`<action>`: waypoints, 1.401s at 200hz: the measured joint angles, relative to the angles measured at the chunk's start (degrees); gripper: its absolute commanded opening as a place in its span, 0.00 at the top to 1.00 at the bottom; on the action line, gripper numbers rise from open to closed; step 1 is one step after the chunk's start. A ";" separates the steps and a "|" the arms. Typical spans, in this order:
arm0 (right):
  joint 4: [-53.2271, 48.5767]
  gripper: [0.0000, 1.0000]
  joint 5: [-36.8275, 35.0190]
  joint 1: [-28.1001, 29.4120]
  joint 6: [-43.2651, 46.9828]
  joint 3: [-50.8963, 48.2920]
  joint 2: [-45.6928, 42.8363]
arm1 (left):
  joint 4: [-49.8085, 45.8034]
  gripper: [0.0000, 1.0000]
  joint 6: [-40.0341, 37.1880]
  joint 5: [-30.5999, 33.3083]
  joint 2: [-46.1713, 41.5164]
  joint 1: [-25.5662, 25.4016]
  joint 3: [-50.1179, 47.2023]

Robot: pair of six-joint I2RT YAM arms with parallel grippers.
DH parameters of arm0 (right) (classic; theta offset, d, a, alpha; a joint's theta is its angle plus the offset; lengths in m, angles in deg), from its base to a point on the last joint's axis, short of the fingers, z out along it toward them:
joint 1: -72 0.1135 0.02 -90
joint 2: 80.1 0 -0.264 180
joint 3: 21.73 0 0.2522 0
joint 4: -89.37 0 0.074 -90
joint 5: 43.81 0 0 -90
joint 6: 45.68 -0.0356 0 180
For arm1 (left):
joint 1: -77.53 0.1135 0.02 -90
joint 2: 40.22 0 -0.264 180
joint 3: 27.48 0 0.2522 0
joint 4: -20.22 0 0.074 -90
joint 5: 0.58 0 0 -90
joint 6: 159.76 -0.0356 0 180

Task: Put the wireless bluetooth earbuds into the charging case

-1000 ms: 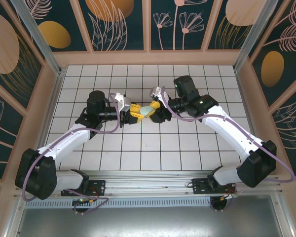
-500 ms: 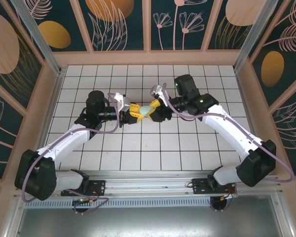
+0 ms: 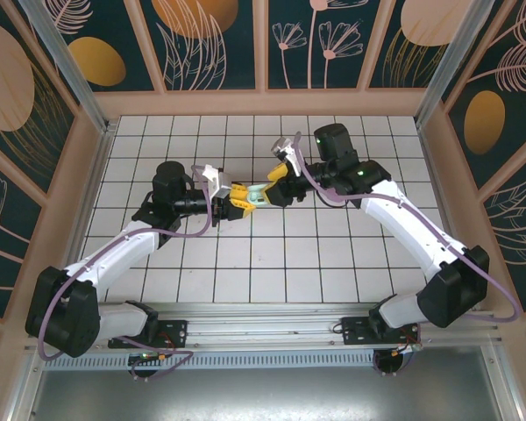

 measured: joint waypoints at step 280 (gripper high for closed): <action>2.58 0.39 -10.27 -8.07 -8.72 -3.43 -4.31 | 1.33 0.88 1.53 0.57 0.13 0.02 -1.29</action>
